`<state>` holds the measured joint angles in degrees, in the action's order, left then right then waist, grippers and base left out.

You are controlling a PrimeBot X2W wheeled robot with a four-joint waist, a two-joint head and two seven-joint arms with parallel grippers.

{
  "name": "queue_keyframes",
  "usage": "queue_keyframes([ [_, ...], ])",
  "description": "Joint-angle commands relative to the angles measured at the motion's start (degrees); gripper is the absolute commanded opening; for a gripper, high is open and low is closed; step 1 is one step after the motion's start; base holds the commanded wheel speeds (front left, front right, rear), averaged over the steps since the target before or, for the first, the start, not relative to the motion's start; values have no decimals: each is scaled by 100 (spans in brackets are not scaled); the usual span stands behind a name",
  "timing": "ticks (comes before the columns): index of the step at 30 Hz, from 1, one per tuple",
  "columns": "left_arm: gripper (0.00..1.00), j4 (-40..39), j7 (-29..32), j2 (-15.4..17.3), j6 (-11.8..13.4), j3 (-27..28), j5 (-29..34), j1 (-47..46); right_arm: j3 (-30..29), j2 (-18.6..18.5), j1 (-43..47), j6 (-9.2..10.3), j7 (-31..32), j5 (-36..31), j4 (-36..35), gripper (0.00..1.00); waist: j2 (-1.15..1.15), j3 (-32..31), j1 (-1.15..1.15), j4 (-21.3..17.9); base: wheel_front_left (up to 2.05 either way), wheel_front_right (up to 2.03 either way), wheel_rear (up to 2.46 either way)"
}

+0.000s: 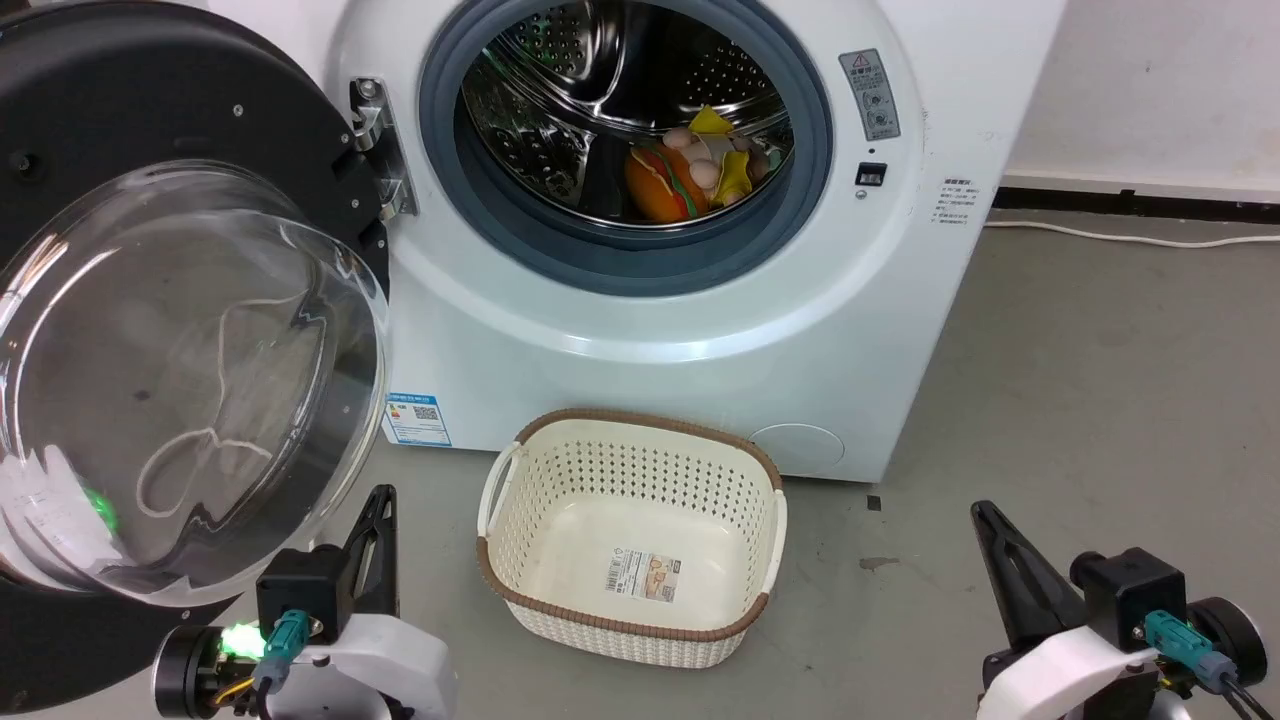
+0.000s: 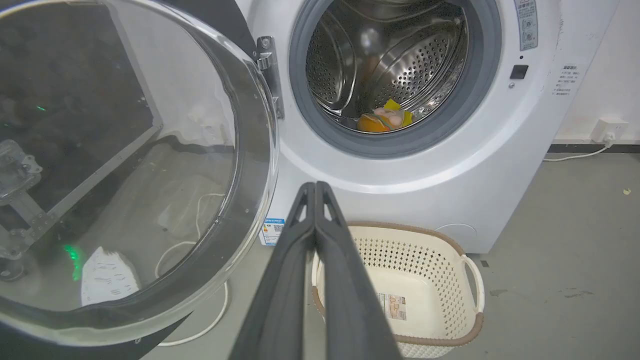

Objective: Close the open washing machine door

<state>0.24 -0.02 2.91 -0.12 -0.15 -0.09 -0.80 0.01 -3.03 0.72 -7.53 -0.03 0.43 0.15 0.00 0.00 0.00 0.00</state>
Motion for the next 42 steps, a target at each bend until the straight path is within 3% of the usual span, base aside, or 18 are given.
queue_keyframes([
  [1,0,-24,2,-3,12,15,9,80,-1,15,-72,4,3,-43,-15,0,0,0,0,0,0,0,0],
  [12,0,-24,2,-3,12,15,9,80,-1,15,-72,4,3,-43,-15,0,0,0,0,0,0,0,0],
  [13,100,0,0,0,0,0,0,0,0,0,0,0,0,1,0,100,0,0,0,0,0,0,0],
  [24,100,24,-91,0,10,-109,-5,-26,-88,1,34,0,-90,62,-20,100,0,1,0,18,0,0,0],
  [42,100,43,-354,63,18,-333,-41,1,-57,4,230,1,-354,143,-135,100,0,-76,0,587,0,0,0],
])
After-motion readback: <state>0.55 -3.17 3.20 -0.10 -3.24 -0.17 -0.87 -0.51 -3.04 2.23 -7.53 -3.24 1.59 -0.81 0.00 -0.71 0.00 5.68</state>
